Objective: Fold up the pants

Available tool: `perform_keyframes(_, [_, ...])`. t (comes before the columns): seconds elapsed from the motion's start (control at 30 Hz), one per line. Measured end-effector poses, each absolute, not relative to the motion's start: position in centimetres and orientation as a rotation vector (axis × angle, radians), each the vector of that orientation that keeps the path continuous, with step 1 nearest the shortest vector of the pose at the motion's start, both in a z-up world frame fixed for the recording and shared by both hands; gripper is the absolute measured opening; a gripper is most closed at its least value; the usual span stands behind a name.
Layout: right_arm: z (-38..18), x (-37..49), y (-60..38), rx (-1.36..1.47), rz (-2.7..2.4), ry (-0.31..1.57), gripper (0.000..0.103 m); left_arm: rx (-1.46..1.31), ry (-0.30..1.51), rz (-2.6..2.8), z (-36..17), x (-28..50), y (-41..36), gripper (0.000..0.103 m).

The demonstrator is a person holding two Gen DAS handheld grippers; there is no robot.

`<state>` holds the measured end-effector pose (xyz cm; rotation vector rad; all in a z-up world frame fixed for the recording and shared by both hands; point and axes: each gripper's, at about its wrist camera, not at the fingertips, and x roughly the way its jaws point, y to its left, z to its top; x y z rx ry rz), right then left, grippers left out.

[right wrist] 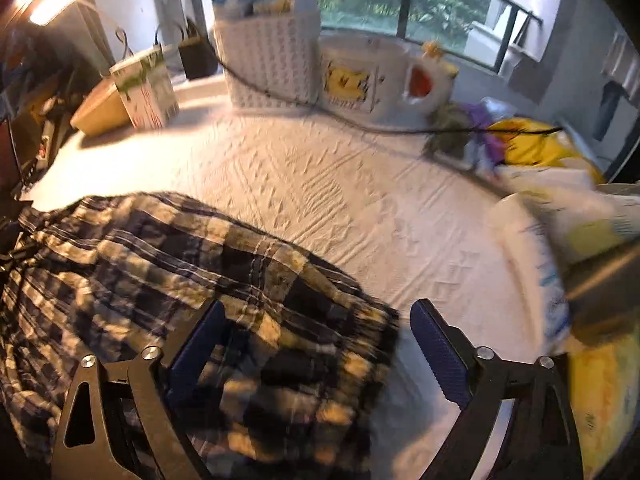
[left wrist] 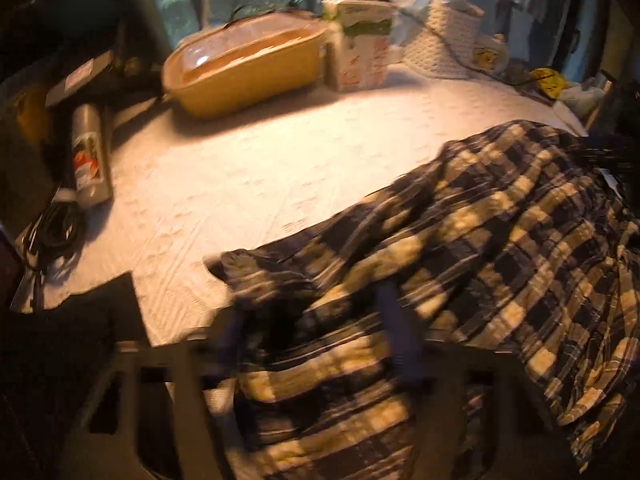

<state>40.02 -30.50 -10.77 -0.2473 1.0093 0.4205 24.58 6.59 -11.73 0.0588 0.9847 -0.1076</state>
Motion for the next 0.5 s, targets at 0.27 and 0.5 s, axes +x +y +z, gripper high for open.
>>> perform_keyframes(0.27, [-10.2, 39.3, -27.1, -0.319, 0.449, 0.911, 0.017, 0.131, 0.922, -0.105, -10.1, 26.3, 5.3, 0.004])
perform_keyframes(0.5, [-4.3, 39.6, -27.4, -0.279, 0.386, 0.729, 0.017, 0.192, 0.769, -0.081, -5.2, 30.2, 6.6, 0.004])
